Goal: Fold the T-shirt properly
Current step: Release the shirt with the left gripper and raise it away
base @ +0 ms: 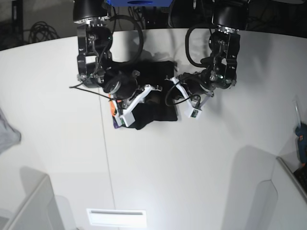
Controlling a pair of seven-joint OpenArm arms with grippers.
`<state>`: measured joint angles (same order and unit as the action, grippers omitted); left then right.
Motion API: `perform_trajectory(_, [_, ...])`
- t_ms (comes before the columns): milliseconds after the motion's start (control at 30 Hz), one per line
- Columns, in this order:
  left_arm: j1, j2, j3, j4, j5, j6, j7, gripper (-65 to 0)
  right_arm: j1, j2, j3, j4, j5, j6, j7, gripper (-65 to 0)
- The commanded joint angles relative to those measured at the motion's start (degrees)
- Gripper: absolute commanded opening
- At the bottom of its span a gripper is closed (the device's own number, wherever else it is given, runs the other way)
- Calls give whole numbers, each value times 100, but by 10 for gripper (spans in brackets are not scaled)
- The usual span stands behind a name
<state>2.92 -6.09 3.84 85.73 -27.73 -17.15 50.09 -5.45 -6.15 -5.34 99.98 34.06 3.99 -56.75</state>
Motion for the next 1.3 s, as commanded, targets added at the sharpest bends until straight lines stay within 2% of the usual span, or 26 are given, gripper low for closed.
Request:
perform_trajectory(0, [55, -90, -36, 55, 175, 66, 191, -650, 84, -22, 3, 81, 106, 45, 97, -650])
perform_trajectory(367, [477, -284, -151, 767, 166, 66, 200, -650, 84, -22, -6, 81, 106, 36, 53, -650])
perform_trajectory(533, [1014, -415, -907, 1251, 166, -57, 200, -650, 57, -22, -6, 81, 106, 36, 80, -471])
perform_trajectory(667, [1357, -539, -1645, 1400, 166, -655, 200, -650, 40, -31, -33, 89, 123, 36, 71, -383])
perform_trajectory(800, [1568, -600, -2348, 1391, 166, -1015, 209, -650, 57, -31, -244, 89, 106, 36, 106, -380])
perform_trajectory(900, [1664, -706, -2621, 1374, 166, -1200, 209, -650, 119, -57, -252, 72, 106, 36, 115, -380])
perform_trajectory(1167, [1787, -714, -2946, 1383, 166, -1217, 209, -650, 444, -75, -261, -438, 106, 36, 141, -380])
perform_trajectory(1267, [1779, -714, -2946, 1374, 166, -1217, 209, -650, 506, -75, -648, -491, 106, 19, 440, -380])
